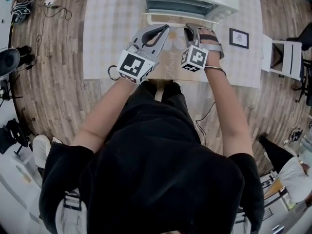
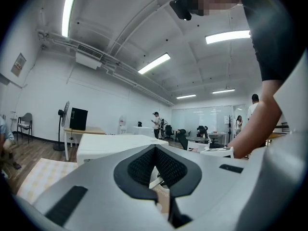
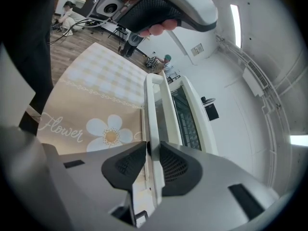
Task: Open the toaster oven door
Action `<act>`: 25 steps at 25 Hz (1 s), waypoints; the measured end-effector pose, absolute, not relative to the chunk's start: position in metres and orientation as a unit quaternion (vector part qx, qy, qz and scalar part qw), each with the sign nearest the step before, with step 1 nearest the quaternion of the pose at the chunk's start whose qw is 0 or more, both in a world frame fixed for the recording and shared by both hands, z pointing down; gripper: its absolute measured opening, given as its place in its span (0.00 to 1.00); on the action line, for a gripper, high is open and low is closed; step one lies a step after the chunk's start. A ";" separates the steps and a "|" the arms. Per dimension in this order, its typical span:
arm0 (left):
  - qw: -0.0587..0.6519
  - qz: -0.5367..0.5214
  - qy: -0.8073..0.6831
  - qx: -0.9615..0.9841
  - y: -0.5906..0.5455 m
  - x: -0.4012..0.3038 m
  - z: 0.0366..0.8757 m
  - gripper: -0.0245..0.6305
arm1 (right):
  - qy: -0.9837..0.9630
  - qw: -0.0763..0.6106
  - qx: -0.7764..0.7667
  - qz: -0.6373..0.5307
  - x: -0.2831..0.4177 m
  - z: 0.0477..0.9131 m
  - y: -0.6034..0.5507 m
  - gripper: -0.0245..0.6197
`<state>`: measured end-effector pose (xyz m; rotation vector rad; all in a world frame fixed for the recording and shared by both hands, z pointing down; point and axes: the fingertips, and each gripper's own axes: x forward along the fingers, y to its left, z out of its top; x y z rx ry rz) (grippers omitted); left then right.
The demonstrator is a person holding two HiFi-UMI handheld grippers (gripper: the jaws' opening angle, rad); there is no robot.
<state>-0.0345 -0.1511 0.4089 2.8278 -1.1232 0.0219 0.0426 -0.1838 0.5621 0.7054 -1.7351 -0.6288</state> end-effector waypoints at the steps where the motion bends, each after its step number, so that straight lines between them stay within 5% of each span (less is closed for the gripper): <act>1: 0.050 0.009 -0.368 0.929 -0.150 -0.034 0.412 0.06 | -0.733 0.549 0.301 -0.266 0.043 0.563 -0.182 0.18; 25: 0.049 0.020 -0.341 0.939 -0.118 -0.021 0.443 0.06 | -0.730 0.558 0.307 -0.247 0.042 0.614 -0.125 0.22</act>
